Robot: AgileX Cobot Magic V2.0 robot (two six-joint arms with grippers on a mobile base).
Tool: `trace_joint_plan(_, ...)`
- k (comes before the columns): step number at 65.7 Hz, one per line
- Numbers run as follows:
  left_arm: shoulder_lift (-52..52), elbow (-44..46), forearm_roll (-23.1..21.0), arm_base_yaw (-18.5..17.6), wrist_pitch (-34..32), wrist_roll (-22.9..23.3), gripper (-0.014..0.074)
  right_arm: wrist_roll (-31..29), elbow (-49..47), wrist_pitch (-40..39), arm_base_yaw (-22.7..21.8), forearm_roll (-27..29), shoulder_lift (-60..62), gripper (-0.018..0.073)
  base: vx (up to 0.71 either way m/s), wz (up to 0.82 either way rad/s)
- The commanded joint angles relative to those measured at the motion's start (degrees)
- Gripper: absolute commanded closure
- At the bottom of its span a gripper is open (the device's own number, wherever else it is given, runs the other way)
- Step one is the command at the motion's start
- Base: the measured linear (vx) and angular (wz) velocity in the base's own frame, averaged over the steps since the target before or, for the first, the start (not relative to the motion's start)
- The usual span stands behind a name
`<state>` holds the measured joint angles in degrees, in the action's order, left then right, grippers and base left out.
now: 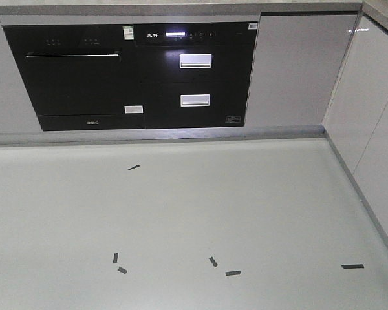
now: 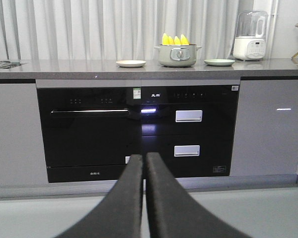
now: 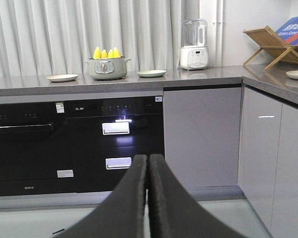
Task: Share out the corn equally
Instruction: 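Drive the base forward toward the counter with the corn pot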
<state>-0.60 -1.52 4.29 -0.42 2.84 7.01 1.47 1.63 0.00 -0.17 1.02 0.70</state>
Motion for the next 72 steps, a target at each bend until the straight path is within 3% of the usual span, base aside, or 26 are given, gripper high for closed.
trace_joint_plan(1,-1.0,-0.6,-0.5,0.0,-4.2,0.1,0.0603,-0.1,0.5,-3.9,-0.1,-0.4,0.2,0.0569,0.0,0.0)
trace_joint_plan(72,-1.0,-0.6,-0.5,0.0,-4.2,0.1,0.0603,-0.1,0.5,-3.9,-0.1,-0.4,0.2,0.0569,0.0,0.0)
